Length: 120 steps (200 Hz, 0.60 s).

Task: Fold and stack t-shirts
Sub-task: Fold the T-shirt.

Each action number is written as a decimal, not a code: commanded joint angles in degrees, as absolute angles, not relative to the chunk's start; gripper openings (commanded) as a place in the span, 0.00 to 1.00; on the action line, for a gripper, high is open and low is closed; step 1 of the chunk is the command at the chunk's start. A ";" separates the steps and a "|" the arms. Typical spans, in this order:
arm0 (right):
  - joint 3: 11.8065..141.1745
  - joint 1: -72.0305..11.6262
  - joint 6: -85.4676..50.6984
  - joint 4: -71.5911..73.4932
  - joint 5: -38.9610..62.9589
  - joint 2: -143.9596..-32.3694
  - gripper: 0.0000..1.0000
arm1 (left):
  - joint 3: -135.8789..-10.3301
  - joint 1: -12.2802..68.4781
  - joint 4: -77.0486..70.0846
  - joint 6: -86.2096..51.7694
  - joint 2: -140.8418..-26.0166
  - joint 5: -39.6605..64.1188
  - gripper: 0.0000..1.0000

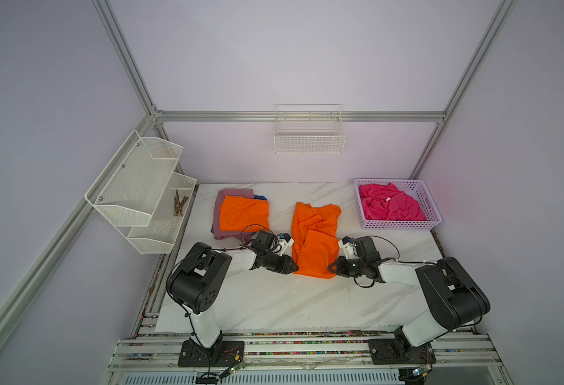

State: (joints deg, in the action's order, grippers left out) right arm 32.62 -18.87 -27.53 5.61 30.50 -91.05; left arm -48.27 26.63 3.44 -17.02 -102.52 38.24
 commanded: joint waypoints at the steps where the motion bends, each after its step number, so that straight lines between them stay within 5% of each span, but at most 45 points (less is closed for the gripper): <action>1: 31.39 -19.00 -26.88 0.24 29.12 -92.12 0.05 | -47.45 26.48 4.53 -18.15 -102.67 36.33 0.34; 120: 31.51 -18.96 -28.60 -2.40 30.19 -85.52 0.00 | -49.92 27.08 5.44 -20.25 -101.99 37.88 0.24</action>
